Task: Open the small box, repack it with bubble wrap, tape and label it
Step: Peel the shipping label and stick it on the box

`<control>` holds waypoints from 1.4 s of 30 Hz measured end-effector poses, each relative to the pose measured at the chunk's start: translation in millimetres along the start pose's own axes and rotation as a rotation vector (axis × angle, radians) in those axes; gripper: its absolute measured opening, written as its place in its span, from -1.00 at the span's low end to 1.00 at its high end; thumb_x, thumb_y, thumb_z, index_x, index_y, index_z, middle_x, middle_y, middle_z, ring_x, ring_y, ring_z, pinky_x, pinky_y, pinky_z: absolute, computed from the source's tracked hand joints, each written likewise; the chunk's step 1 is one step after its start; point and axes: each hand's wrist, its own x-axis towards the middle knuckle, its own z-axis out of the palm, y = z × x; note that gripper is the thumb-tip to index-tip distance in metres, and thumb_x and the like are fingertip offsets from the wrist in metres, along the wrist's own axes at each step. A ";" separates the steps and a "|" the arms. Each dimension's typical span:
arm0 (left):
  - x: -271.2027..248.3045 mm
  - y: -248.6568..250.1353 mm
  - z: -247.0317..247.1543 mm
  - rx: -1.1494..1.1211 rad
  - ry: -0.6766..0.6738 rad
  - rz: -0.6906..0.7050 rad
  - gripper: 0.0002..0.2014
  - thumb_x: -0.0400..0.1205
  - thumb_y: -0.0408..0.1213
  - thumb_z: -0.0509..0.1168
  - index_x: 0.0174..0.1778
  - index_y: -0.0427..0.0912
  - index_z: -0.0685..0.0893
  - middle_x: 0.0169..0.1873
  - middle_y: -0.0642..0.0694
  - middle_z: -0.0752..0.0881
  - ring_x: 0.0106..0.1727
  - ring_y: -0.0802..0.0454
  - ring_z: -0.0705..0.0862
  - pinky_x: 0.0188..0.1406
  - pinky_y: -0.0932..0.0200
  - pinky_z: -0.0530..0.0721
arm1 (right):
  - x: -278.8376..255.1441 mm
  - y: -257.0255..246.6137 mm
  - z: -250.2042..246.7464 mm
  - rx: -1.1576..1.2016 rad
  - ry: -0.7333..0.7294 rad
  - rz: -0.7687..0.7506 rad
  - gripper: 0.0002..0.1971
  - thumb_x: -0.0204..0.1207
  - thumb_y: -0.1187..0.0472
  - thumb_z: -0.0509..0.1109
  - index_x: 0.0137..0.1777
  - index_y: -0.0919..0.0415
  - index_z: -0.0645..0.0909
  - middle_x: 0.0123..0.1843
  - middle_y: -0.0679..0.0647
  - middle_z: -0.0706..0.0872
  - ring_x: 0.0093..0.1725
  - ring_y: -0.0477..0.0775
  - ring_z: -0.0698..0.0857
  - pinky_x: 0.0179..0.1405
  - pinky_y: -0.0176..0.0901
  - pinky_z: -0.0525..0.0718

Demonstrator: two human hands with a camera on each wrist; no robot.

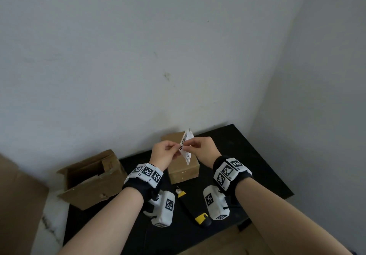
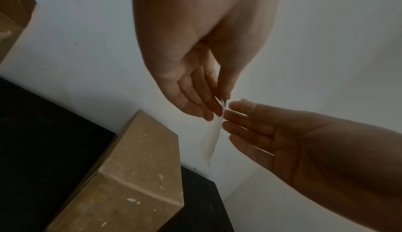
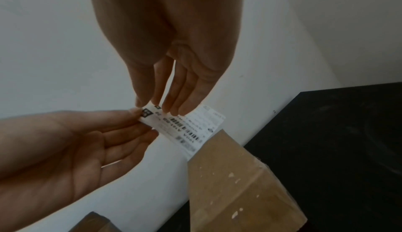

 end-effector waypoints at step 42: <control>-34.0 -94.6 -68.3 0.333 0.329 -0.227 -0.82 0.57 -0.46 0.33 0.04 -0.26 0.76 -0.16 -0.16 0.79 -0.19 0.00 0.73 -0.12 0.16 0.66 | -6.9 37.0 15.8 0.119 0.286 0.371 -0.92 0.62 0.22 0.26 0.05 0.09 0.55 0.05 0.10 0.67 0.06 0.09 0.69 0.14 0.13 0.71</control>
